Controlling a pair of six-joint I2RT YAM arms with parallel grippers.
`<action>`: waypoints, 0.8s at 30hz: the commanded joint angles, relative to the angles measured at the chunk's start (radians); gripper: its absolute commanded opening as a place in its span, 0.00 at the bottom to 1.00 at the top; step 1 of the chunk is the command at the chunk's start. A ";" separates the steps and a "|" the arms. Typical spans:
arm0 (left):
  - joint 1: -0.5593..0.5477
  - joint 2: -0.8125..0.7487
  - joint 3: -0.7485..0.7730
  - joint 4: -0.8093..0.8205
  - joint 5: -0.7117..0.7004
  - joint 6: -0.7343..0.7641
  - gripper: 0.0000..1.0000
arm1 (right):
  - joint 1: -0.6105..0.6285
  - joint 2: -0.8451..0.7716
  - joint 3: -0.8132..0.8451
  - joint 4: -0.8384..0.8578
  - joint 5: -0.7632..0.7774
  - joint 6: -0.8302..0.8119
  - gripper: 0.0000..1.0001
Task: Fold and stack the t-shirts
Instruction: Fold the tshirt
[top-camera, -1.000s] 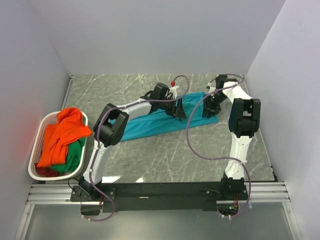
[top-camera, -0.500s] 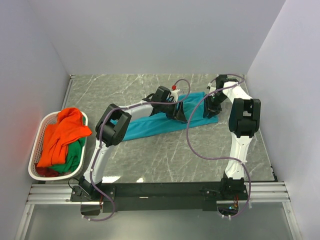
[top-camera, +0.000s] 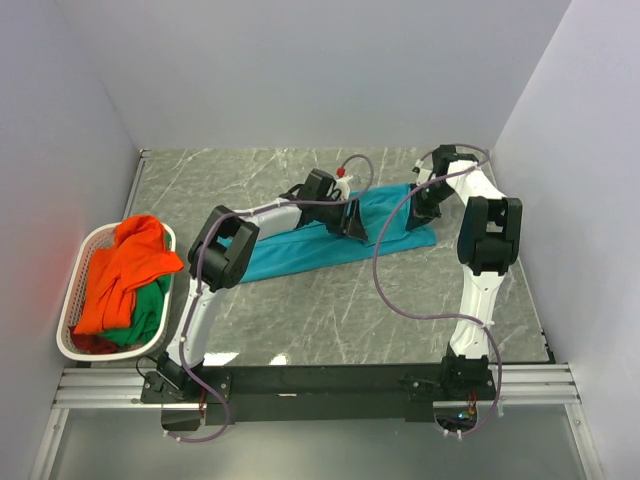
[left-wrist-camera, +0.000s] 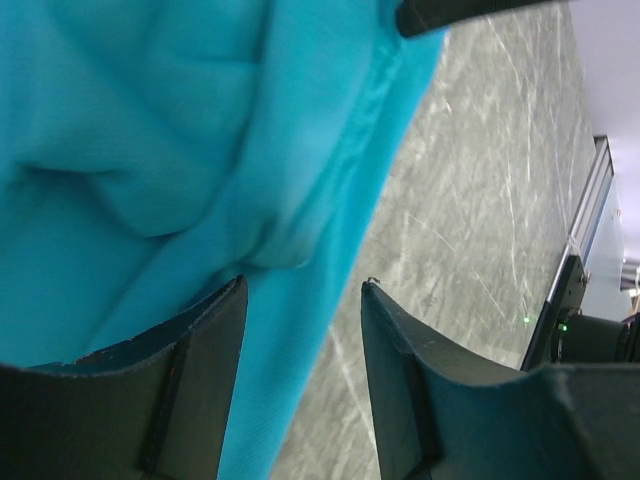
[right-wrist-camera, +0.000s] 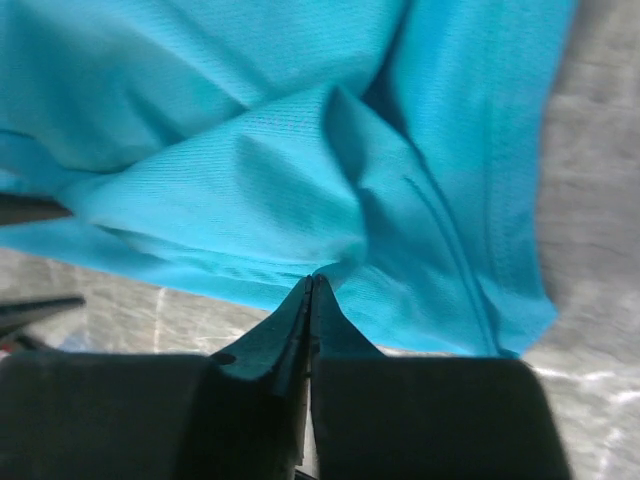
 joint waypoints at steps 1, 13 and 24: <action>0.037 -0.039 0.037 -0.001 0.016 0.008 0.55 | -0.001 -0.028 0.022 0.019 -0.093 -0.010 0.00; 0.080 -0.131 -0.049 -0.062 0.039 0.059 0.53 | -0.001 -0.041 0.069 0.164 -0.311 0.050 0.00; 0.127 -0.183 -0.044 -0.191 0.006 0.164 0.53 | -0.035 -0.002 0.023 0.422 -0.393 0.291 0.00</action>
